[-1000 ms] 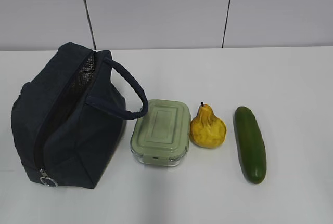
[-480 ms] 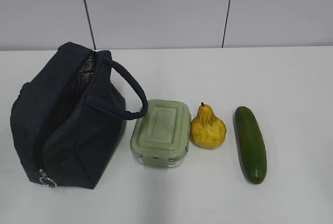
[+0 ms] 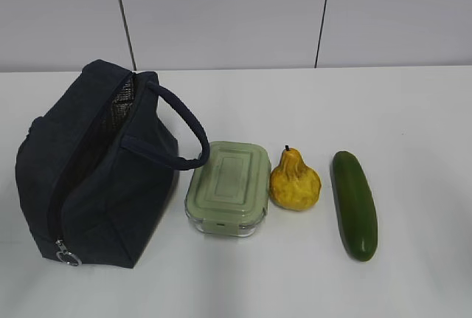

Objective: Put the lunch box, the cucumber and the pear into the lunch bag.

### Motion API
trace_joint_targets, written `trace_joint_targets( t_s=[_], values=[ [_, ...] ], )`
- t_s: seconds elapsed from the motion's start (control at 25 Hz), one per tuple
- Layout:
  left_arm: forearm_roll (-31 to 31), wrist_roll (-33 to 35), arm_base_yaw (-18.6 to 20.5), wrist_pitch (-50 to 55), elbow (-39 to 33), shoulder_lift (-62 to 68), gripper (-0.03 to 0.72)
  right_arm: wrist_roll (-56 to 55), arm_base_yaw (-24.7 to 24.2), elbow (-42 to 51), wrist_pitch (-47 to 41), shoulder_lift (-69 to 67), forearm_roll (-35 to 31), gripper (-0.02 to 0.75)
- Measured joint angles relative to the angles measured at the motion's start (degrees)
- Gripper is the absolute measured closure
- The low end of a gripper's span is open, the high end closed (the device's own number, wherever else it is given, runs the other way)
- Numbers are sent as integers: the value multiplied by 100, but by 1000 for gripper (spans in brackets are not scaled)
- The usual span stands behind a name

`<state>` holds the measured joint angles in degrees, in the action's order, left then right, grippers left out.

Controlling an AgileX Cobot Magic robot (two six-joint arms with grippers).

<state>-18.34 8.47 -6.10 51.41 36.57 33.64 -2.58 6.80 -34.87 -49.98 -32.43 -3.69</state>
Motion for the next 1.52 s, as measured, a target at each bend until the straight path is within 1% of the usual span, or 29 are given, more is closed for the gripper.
trace_joint_targets(
  t_s=[0.16,0.28,0.4,0.48,0.6,0.88,1.04,1.2,1.52],
  values=[
    [-339,480,0,-93,650,1137,395,-12,0,-392,258,-1238,-56,262],
    [-430,684,0,-87,1089,1843,387,-12,0,-828,204,-2310,-94,259],
    [-456,829,0,-93,1387,2393,383,-12,0,-1231,124,-3296,-244,231],
    [-456,953,0,-104,1488,2657,380,-12,0,-1492,119,-3815,-387,190],
    [-468,1061,0,-137,1559,2861,380,95,0,-1914,119,-4684,-705,148],
    [-468,1103,0,-251,1571,3077,380,536,0,-2794,132,-6263,-1014,137],
    [-474,1116,0,-258,1577,3129,380,675,0,-3104,123,-6831,-1184,136],
    [-474,1120,0,-307,1584,3134,380,744,0,-3265,133,-7228,-1205,136],
    [-474,1120,0,-330,1584,3134,379,823,295,-3429,357,-7880,-1205,137]
  ],
)
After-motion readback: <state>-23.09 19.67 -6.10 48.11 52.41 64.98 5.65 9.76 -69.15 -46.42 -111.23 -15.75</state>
